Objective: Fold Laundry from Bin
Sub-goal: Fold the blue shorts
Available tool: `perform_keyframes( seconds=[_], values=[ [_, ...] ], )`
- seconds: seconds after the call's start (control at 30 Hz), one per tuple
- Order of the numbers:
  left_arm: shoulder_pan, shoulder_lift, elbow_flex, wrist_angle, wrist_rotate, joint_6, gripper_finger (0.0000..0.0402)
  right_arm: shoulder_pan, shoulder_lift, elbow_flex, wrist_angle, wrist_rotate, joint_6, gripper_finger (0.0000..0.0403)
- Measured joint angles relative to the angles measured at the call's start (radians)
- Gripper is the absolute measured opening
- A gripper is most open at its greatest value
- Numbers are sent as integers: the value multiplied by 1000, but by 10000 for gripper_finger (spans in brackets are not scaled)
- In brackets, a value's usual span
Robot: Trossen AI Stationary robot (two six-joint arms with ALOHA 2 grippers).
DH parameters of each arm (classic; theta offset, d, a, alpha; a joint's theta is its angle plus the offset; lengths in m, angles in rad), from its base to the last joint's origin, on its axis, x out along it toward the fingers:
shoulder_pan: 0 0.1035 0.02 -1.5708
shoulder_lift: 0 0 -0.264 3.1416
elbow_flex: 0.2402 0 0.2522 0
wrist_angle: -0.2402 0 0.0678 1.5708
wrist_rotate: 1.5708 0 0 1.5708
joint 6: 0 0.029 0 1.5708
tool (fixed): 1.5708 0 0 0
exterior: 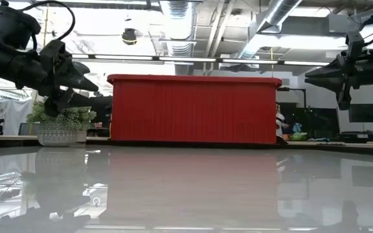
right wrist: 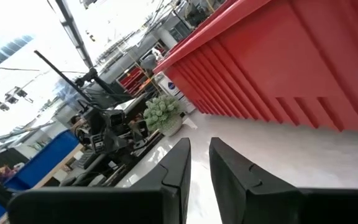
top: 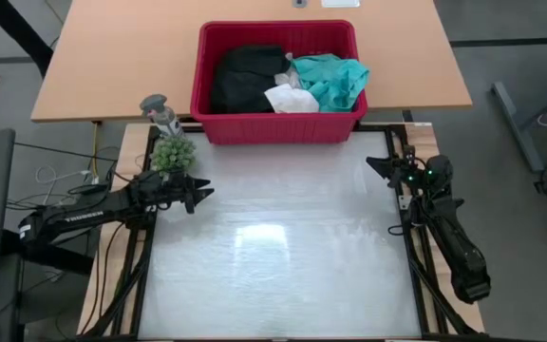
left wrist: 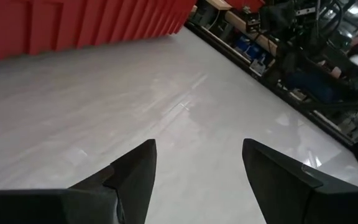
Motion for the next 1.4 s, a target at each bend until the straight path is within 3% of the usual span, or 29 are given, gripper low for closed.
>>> perform_keyframes(
  seconds=[0.87,1.07,1.2,1.4],
  values=[
    [0,0,0,71,-3,53,228,0,-1,-2,31,23,-118,87],
    [0,0,17,126,15,33,228,34,-1,4,260,0,-98,87],
    [0,0,99,126,36,48,228,70,-1,84,353,24,-146,87],
    [0,33,219,109,11,99,228,91,55,301,213,138,-320,105]
  ],
)
